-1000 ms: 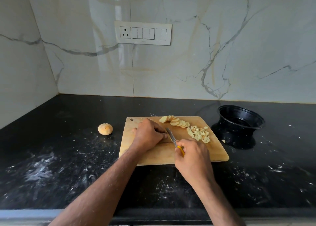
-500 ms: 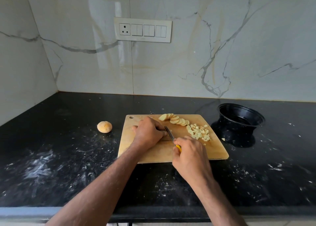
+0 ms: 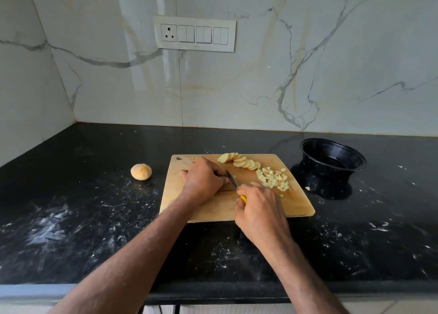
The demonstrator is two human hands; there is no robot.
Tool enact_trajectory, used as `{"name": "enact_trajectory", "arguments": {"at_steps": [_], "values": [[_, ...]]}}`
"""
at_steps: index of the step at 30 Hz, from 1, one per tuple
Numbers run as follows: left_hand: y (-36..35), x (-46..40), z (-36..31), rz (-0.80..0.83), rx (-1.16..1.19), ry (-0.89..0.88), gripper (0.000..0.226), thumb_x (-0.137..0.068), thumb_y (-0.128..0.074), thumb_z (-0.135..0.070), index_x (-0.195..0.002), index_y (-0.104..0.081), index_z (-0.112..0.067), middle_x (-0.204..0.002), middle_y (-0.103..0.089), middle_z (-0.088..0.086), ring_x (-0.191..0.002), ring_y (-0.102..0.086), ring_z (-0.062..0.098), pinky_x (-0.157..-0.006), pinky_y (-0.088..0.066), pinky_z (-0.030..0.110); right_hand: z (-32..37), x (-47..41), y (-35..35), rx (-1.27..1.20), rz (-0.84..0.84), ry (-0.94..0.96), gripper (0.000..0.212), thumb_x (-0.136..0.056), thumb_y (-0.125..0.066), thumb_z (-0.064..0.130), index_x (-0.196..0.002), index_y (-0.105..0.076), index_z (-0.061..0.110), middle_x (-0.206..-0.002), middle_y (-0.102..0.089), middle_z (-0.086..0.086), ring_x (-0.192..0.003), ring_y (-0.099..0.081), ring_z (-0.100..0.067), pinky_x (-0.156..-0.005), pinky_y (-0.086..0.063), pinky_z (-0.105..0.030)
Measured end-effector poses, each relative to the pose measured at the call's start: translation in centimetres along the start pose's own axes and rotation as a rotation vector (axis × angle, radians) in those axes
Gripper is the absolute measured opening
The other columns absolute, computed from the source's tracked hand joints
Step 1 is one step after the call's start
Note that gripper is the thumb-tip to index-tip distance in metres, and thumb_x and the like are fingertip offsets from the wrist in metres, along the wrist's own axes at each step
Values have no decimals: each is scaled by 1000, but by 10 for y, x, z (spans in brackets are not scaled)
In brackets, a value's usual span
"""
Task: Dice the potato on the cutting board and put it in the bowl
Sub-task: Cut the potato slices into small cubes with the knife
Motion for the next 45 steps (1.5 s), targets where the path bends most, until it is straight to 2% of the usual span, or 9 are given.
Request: {"name": "enact_trajectory", "arguments": {"at_steps": [3, 8, 19, 24, 31, 34, 38, 42, 45], "values": [[-1, -1, -1, 9, -2, 2, 3, -84, -81, -32, -81, -80, -32, -85, -70, -21, -96, -54, 8, -91, -31, 44, 1, -2, -1, 4, 15, 0, 22, -92, -66, 15, -114, -73, 14, -104, -69, 4, -86, -62, -9, -76, -55, -19], [-1, -1, -1, 33, -2, 11, 2, -85, -80, -31, -85, -81, -30, -92, -72, -18, -101, -54, 11, -98, -33, 49, -2, -9, -5, 18, 40, -20, 11, -92, -68, 13, -101, -73, 16, -96, -67, 6, -79, -57, -6, -54, -28, -5], [0, 2, 0, 5, 27, 14, 9, -84, -81, -30, -76, -78, -32, -80, -69, -22, -97, -56, 8, -99, -32, 48, 4, -16, -7, 34, 33, -10, 23, -93, -66, 14, -114, -73, 17, -104, -71, 4, -86, -63, -9, -68, -48, -14], [0, 2, 0, 6, 35, 11, 13, -84, -81, -31, -72, -76, -33, -83, -69, -23, -98, -55, 9, -99, -31, 49, -2, 6, 1, 3, 19, -10, 23, -93, -67, 20, -115, -73, 19, -105, -69, 7, -80, -53, -2, -60, -32, -3], [-1, 3, 0, 6, 52, -1, 11, -83, -82, -35, -74, -76, -36, -76, -65, -26, -91, -53, 5, -103, -31, 52, -9, 26, 13, -39, 31, -5, 24, -93, -68, 22, -116, -74, 22, -107, -70, 10, -80, -55, 0, -62, -32, 3], [1, 4, -1, -12, 62, -19, 3, -83, -81, -35, -81, -79, -35, -72, -60, -29, -88, -50, 2, -107, -30, 54, -16, 27, 21, -75, -9, -48, 16, -90, -71, 19, -105, -77, 22, -93, -71, 13, -73, -58, -1, -66, -42, -4], [4, 8, -2, -21, 77, -29, 5, -85, -78, -29, -89, -80, -32, -80, -66, -25, -91, -54, 3, -112, -28, 58, -29, 17, 32, -183, -116, -135, 8, -89, -72, 19, -93, -77, 15, -54, -53, 16, -48, -53, -5, -46, -44, -19], [9, 10, -2, -39, 167, -62, 7, -85, -77, -23, -86, -82, -28, -82, -72, -17, -89, -63, 8, -103, -43, 52, -32, 5, 20, -256, -132, -156, 20, -93, -68, 27, -109, -77, 18, -77, -68, 16, -50, -50, -1, -49, -39, -11], [12, 11, -3, -57, 196, -80, 4, -83, -80, -23, -82, -82, -26, -78, -73, -15, -84, -66, 9, -94, -50, 50, -35, 11, 19, -281, -200, -162, 27, -87, -75, 31, -112, -76, 20, -68, -56, 20, -58, -48, 2, -55, -36, -13]]}}
Point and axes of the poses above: each hand's wrist, its own x-axis away from the middle knuckle, its own y-axis out of the back of the hand, z = x × y, the point moved 9 cm from there along -x, towards the middle knuckle
